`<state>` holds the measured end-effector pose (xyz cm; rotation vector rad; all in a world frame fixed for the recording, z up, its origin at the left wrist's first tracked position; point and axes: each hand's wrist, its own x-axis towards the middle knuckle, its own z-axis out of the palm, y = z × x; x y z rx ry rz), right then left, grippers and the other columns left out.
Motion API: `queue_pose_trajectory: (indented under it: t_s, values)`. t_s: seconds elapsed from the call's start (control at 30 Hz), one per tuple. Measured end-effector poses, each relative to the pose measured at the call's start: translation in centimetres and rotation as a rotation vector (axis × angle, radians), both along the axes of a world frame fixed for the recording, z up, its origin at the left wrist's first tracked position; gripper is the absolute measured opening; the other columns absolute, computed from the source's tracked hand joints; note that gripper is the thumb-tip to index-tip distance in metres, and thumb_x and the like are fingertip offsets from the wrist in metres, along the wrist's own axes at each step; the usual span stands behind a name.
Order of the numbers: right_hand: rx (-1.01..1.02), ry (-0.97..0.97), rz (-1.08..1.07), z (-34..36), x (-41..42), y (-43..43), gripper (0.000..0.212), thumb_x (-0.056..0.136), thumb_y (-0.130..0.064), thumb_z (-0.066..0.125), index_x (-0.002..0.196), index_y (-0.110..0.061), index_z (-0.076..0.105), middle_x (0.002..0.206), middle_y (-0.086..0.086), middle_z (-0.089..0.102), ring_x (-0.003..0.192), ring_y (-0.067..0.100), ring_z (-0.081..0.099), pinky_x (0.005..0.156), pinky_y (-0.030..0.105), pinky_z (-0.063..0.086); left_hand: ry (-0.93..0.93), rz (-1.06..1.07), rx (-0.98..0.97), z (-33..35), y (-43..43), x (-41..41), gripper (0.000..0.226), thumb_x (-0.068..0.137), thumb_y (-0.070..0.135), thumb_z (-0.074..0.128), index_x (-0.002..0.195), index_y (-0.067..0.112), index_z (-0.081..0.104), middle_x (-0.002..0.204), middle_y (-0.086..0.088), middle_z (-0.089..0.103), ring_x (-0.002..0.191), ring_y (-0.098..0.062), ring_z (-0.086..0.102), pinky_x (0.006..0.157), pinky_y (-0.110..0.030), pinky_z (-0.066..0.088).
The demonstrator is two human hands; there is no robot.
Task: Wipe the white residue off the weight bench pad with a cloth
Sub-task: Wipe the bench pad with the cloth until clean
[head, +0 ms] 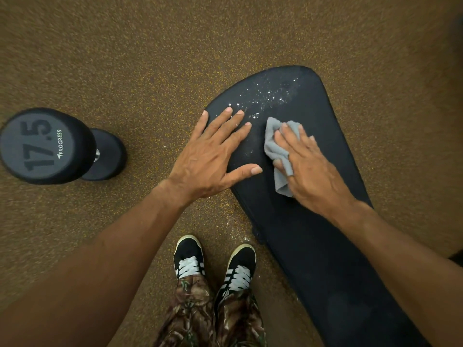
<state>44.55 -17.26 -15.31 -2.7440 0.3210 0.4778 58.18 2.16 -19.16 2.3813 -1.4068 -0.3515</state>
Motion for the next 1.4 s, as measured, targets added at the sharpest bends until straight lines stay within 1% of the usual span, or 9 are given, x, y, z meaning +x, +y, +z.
queue_pose_trajectory:
  t_s: [0.17,0.37,0.53,0.73,0.97,1.07,1.2,1.27,1.4]
  values:
    - [0.097,-0.068,-0.194,-0.3,3.5,3.2,0.059,0.108,-0.039,0.031,0.158,-0.010,0.021,0.168,0.003,0.011,0.155,0.026,-0.006,0.126,0.042,0.006,-0.031,-0.011,0.017,-0.1,0.2,-0.1,0.094,0.094,0.078,0.012,0.156,0.012,0.036,0.165,-0.010,0.027,0.156,-0.026,0.014,0.125,-0.056,0.009]
    - [-0.030,-0.002,0.099,-0.4,-0.2,1.9,0.063,0.104,-0.044,0.022,0.158,-0.013,0.021,0.168,0.001,0.011,0.155,0.025,-0.002,0.126,0.044,0.006,0.047,-0.016,-0.031,0.0,0.8,0.5,0.081,0.098,0.070,0.022,0.155,0.015,0.039,0.166,-0.008,0.027,0.156,-0.023,0.014,0.127,-0.047,0.003]
    - [0.020,-0.016,-0.163,0.0,2.4,1.5,0.057,0.109,-0.035,0.031,0.159,-0.011,0.018,0.169,0.001,0.006,0.155,0.026,-0.006,0.127,0.044,0.004,0.113,0.013,-0.076,0.0,0.7,0.4,0.086,0.096,0.074,0.019,0.153,0.014,0.042,0.165,-0.009,0.029,0.156,-0.023,0.014,0.126,-0.044,-0.001]
    - [0.083,-0.056,0.024,-0.7,1.5,4.5,0.066,0.099,-0.036,0.029,0.157,-0.006,0.023,0.167,0.007,0.013,0.154,0.029,-0.001,0.123,0.046,0.023,0.072,0.028,-0.081,-0.1,0.9,-0.2,0.082,0.097,0.071,0.027,0.149,0.011,0.046,0.164,-0.016,0.028,0.155,-0.028,0.017,0.127,-0.049,0.007]
    - [0.041,0.002,-0.097,0.1,1.9,2.1,0.059,0.108,-0.039,0.028,0.159,-0.013,0.016,0.169,-0.001,0.005,0.155,0.023,-0.006,0.127,0.041,0.004,0.022,0.095,0.074,0.3,2.0,-2.6,0.097,0.091,0.080,0.009,0.160,0.014,0.025,0.169,-0.012,0.014,0.157,-0.027,0.004,0.126,-0.052,0.010]
    - [0.137,-0.055,-0.165,-0.3,3.6,4.6,0.060,0.108,-0.035,0.033,0.158,-0.008,0.015,0.169,0.005,0.003,0.155,0.027,-0.007,0.127,0.041,0.006,0.078,0.103,0.019,0.2,2.1,-2.4,0.089,0.095,0.075,0.014,0.158,0.014,0.030,0.169,-0.011,0.015,0.157,-0.025,0.004,0.127,-0.048,0.007]
    - [0.120,-0.027,0.059,-0.7,1.0,5.0,0.067,0.103,-0.027,0.047,0.159,-0.009,0.014,0.168,0.002,0.001,0.155,0.025,-0.008,0.126,0.046,0.011,0.157,0.099,-0.025,0.4,2.5,-2.0,0.078,0.098,0.068,0.021,0.153,0.015,0.037,0.168,-0.010,0.016,0.157,-0.022,0.003,0.127,-0.044,0.006]
    - [0.043,0.010,0.137,-0.4,0.0,3.6,0.065,0.103,-0.038,0.037,0.158,-0.011,0.015,0.167,0.000,0.001,0.154,0.023,-0.007,0.126,0.047,0.011,0.178,0.096,-0.020,0.7,2.5,-1.7,0.079,0.098,0.068,0.020,0.152,0.014,0.039,0.169,-0.009,0.016,0.157,-0.020,0.002,0.128,-0.044,0.006]
    - [0.009,-0.005,-0.004,0.4,1.8,2.6,0.056,0.109,-0.027,0.037,0.158,-0.008,0.020,0.168,0.004,0.008,0.155,0.025,-0.001,0.126,0.046,0.009,0.161,0.068,-0.011,0.8,3.0,-1.2,0.079,0.098,0.069,0.016,0.152,0.017,0.041,0.168,-0.009,0.018,0.157,-0.020,0.004,0.128,-0.044,0.010]
